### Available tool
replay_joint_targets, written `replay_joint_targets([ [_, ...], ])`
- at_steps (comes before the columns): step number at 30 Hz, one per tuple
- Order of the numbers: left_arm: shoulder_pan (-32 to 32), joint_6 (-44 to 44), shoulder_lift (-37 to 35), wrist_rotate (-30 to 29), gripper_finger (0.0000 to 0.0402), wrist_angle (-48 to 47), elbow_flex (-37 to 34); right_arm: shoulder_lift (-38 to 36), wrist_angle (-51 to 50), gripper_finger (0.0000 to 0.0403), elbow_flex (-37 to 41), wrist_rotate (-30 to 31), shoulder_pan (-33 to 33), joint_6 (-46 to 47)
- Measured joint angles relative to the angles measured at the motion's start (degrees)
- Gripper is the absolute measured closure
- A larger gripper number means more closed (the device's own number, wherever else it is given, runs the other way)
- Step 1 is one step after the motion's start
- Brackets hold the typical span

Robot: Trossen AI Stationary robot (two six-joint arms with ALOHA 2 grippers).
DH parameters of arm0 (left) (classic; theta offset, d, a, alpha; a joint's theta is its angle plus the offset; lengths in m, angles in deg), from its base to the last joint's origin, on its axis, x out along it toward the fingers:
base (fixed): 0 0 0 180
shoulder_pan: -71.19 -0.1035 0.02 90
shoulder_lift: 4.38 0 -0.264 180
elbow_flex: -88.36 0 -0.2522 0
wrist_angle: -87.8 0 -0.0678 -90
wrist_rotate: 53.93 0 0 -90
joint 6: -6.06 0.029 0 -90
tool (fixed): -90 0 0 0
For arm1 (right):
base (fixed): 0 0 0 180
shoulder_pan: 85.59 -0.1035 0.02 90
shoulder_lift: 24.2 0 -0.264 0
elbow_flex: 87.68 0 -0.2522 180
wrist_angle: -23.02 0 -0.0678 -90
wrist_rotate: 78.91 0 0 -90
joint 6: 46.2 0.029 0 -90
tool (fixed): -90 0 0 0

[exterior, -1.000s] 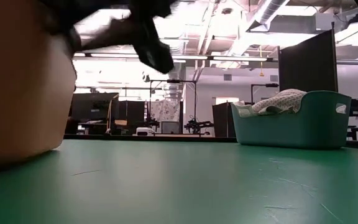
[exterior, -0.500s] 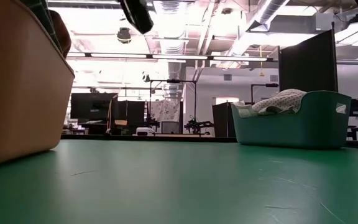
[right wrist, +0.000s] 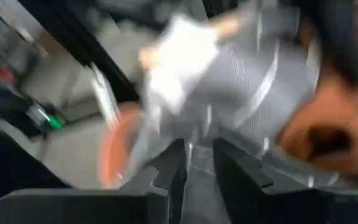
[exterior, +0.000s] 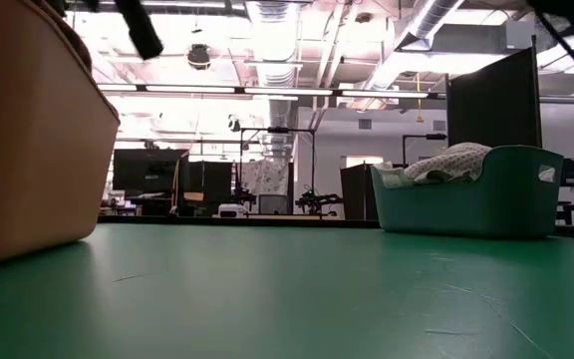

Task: Sort towels by color in basket
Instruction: Adjust the towels in the orange bin

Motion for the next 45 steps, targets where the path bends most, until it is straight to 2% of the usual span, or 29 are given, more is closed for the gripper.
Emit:
replay_joint_targets([
  [6,-0.46,-0.79,-1.96,-0.04,0.0212,-1.32,1.23,5.75,-16.34,0.0286,-7.89,-0.14,0.15,-0.29],
  [12,-0.41,2.83,-3.69,-0.03,0.0212,-5.79,9.41,5.56,-16.66,0.0302,-7.72,0.15,0.82,0.10],
  [16,0.36,6.95,-4.04,1.77,0.0212,-4.47,14.52,5.24,-14.58,0.0306,-7.72,0.29,1.17,-0.29],
  [20,1.77,5.71,-2.96,4.43,0.0212,-2.11,15.46,3.94,-14.67,0.0306,-7.67,1.40,1.78,0.19],
  [25,4.35,0.76,1.70,5.31,0.0212,4.84,12.07,0.43,-17.82,0.0306,-7.62,4.07,2.30,-0.16],
  [31,7.86,0.22,9.94,6.34,0.0212,17.14,9.28,-1.70,-23.96,0.0306,-7.63,4.51,2.42,2.02],
  [37,9.02,-1.10,18.13,6.43,0.0212,18.22,9.05,-2.55,-29.07,0.0306,-7.63,2.97,2.09,2.98],
  [45,9.44,-0.28,27.09,6.42,0.0212,20.76,8.31,-8.47,-35.85,0.0306,-7.79,2.69,2.16,2.94],
])
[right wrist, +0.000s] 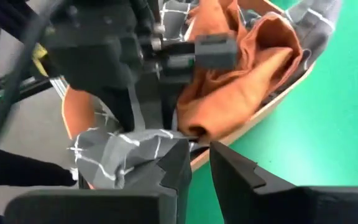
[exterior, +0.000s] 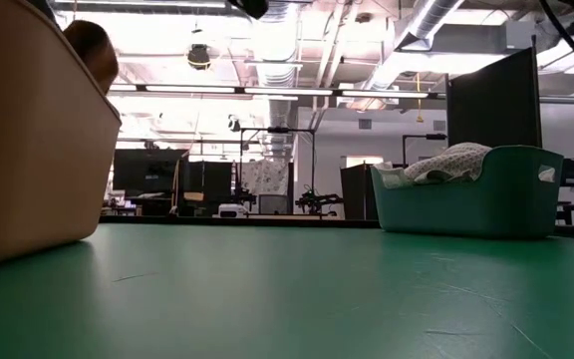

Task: Sort towels by color in basket
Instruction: Adjust the towels in the orange bin

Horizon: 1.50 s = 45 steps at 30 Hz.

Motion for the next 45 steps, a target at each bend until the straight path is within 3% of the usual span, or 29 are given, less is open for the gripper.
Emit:
replay_joint_targets([
  [6,-0.02,-3.99,1.38,2.06,0.0212,16.69,-10.47,-0.91,-3.04,0.0306,0.07,-0.02,-0.79,2.41],
  [8,-0.14,-5.43,0.88,2.80,0.0212,18.45,-12.19,-0.91,-4.19,0.0306,0.07,0.00,-1.14,2.90],
  [21,0.14,0.43,-18.03,3.36,0.0212,-0.56,-0.73,-0.89,-5.76,0.0306,0.09,0.35,-0.05,3.70],
  [23,-0.10,-0.11,-21.67,0.09,0.0212,-3.95,0.25,-0.89,-5.43,0.0306,0.09,0.36,0.32,3.68],
  [28,-3.82,-7.04,-30.43,-14.38,0.0212,-21.91,0.74,-0.78,-0.06,0.0306,0.09,0.50,0.96,3.11],
  [31,-8.41,-10.02,-34.93,-17.81,0.0212,-29.09,0.79,-0.67,2.87,0.0306,0.36,0.55,0.94,2.29],
  [39,-20.11,-10.83,-37.31,-17.21,0.0209,-35.98,0.70,-0.51,4.26,0.0306,1.46,0.82,1.63,2.17],
  [45,-24.38,-9.54,-37.41,-11.26,0.0167,-32.38,-4.11,-0.51,4.98,0.0306,1.46,0.85,1.86,2.11],
])
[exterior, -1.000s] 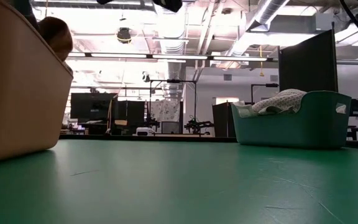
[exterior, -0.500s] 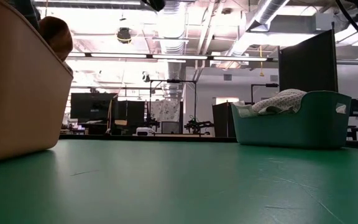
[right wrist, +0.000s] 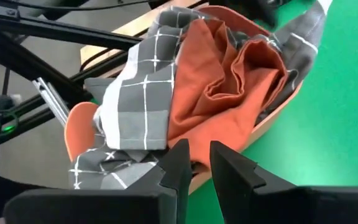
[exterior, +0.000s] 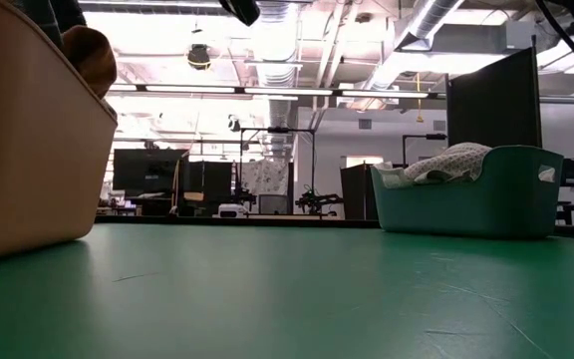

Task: Sort towels by color in basket
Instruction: Adjust the towels in the orange bin

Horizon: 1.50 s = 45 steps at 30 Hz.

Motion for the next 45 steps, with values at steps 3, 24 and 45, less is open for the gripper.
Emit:
replay_joint_targets([
  [3,-1.87,0.11,0.28,4.93,0.0146,4.03,-4.43,0.00,0.18,0.0306,0.00,0.34,0.09,-0.15],
  [24,-4.67,5.52,0.18,12.75,0.0377,22.73,-9.77,0.00,1.64,0.0306,0.00,0.94,-0.31,0.06],
  [45,4.28,7.53,12.07,30.67,0.0385,22.52,-8.12,5.15,11.87,0.0306,-0.07,0.22,-0.28,-3.24],
])
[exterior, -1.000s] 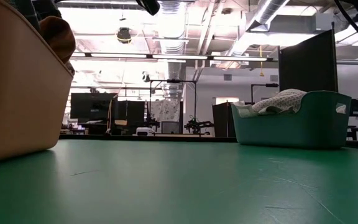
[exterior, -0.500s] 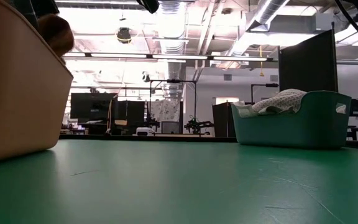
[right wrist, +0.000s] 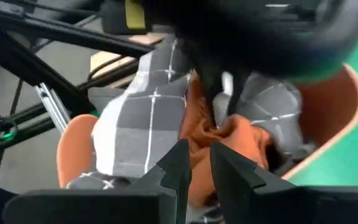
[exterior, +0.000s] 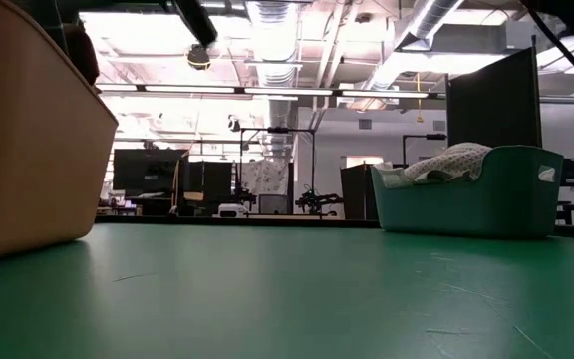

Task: Sort towels by color in basket
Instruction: Adjust the towels in the orange bin

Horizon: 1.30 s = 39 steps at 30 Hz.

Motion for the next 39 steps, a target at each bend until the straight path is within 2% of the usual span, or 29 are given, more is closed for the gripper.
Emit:
replay_joint_targets([
  [4,1.53,-0.12,2.06,-1.70,0.0330,0.94,0.03,1.54,0.17,0.0306,0.09,0.52,-0.10,0.16],
  [12,3.16,-4.48,1.78,-1.03,0.0159,0.23,0.27,4.23,3.80,0.0306,0.09,2.29,-0.05,-1.89],
  [16,4.34,-6.41,0.45,1.05,0.0109,-0.07,1.97,4.16,7.46,0.0306,0.01,2.72,-0.12,-3.68],
  [20,4.97,-5.89,-1.77,0.24,0.0101,-0.56,4.66,4.14,7.53,0.0306,0.03,5.51,-0.10,-6.85],
  [24,5.01,-4.56,-3.83,-2.51,0.0105,-3.08,7.21,4.14,9.18,0.0306,0.03,5.37,0.34,-9.06],
  [31,5.04,-7.51,-5.21,-2.62,0.0107,-9.46,10.77,4.14,10.94,0.0306,0.03,5.18,0.38,-12.64],
  [35,5.04,-9.55,-5.03,-4.12,0.0107,-10.70,9.46,4.14,7.48,0.0306,0.03,5.03,0.28,-12.64],
  [39,6.10,-12.18,-4.99,-7.96,0.0107,-6.52,4.46,2.95,-0.94,0.0306,0.11,4.92,0.09,-10.56],
])
